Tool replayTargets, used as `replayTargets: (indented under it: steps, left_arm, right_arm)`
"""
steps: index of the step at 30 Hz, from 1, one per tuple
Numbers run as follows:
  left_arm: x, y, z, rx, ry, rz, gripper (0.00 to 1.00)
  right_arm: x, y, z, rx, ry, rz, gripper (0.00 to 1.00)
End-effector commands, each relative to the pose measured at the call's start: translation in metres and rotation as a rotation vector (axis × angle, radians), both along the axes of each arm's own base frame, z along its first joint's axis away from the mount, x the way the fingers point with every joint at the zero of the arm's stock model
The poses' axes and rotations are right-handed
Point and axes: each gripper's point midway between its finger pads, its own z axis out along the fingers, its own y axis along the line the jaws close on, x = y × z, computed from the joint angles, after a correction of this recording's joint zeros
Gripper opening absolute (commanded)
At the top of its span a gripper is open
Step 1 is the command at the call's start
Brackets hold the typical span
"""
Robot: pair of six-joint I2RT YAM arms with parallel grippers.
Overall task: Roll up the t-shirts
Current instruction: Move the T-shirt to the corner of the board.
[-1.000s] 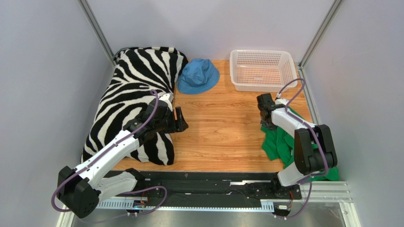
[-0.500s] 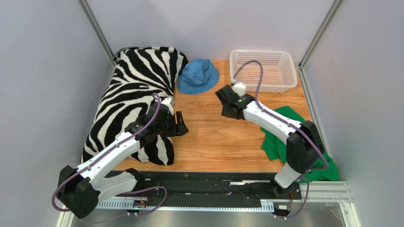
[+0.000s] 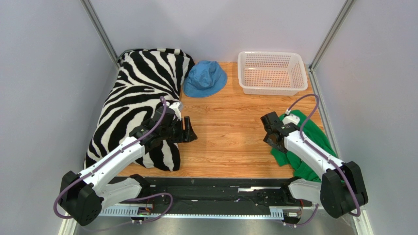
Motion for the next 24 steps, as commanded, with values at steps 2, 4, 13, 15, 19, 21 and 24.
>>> replayTargets:
  steps: [2, 4, 13, 15, 19, 21, 24]
  left_arm:
    - [0.003, -0.007, 0.021, -0.025, -0.058, -0.046, 0.68]
    - [0.002, -0.006, 0.018, -0.022, -0.055, -0.043, 0.68]
    - [0.003, -0.006, 0.013, -0.023, -0.047, -0.026, 0.68]
    - [0.004, -0.006, 0.012, -0.022, -0.046, -0.026, 0.68]
    - [0.004, -0.006, 0.012, -0.022, -0.044, -0.023, 0.68]
    - [0.005, -0.005, 0.012, -0.019, -0.043, -0.018, 0.68]
    - [0.007, -0.007, 0.011, -0.024, -0.035, -0.005, 0.68]
  right_arm:
    - [0.016, -0.006, -0.009, 0.092, -0.085, -0.084, 0.62]
    - [0.02, -0.006, -0.012, 0.101, -0.097, -0.084, 0.61]
    - [0.019, -0.002, -0.03, 0.112, -0.052, -0.085, 0.57]
    - [0.018, -0.005, -0.03, 0.1, -0.05, -0.099, 0.57]
    - [0.013, -0.009, -0.035, 0.088, -0.009, -0.118, 0.56]
    - [0.011, -0.009, -0.037, 0.088, 0.003, -0.124, 0.51]
    - [0.014, -0.008, -0.037, 0.087, 0.012, -0.121, 0.42]
